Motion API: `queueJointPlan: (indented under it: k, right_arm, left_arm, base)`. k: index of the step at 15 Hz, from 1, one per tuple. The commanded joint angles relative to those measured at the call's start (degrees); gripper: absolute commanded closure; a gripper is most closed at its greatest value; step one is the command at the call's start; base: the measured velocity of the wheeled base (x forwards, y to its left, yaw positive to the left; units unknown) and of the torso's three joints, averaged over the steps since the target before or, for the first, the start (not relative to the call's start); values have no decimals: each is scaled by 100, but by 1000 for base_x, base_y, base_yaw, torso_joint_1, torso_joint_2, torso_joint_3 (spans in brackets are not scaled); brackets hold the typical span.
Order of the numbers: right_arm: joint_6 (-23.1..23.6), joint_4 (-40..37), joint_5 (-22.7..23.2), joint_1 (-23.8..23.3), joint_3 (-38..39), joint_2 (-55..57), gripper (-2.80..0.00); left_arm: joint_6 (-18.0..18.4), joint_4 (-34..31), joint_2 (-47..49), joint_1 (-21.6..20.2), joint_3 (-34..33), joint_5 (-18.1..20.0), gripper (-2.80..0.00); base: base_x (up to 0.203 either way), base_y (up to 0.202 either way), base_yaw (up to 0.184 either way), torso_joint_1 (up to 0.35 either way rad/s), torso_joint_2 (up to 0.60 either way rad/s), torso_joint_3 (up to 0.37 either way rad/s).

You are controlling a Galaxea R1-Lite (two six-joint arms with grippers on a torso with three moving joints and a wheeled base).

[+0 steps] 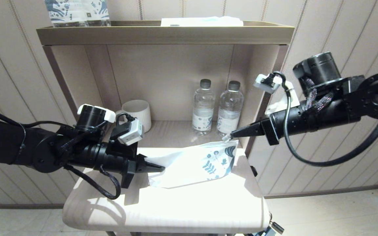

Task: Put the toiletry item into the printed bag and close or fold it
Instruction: Hand it to the other hand

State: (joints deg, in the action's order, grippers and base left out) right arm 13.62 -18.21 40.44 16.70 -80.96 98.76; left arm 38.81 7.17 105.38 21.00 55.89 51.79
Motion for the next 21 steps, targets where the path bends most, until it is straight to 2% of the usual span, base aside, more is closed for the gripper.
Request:
queueJointPlan:
  k: [1,13,21]
  right_arm:
    - [18,-7,17,-115,45,-129,0]
    - [39,58,26,-39,10,293,0]
    - [27,55,17,419,-16,436,0]
  left_arm:
    - [21,4,18,9,0,25,0]
    - [39,4,18,9,-17,25,0]
    - [39,4,-17,26,-35,33,0]
  base:
    - [0,0,0,0,0,0]
    - [0,0,0,0,0,0]
    - [0,0,0,0,0,0]
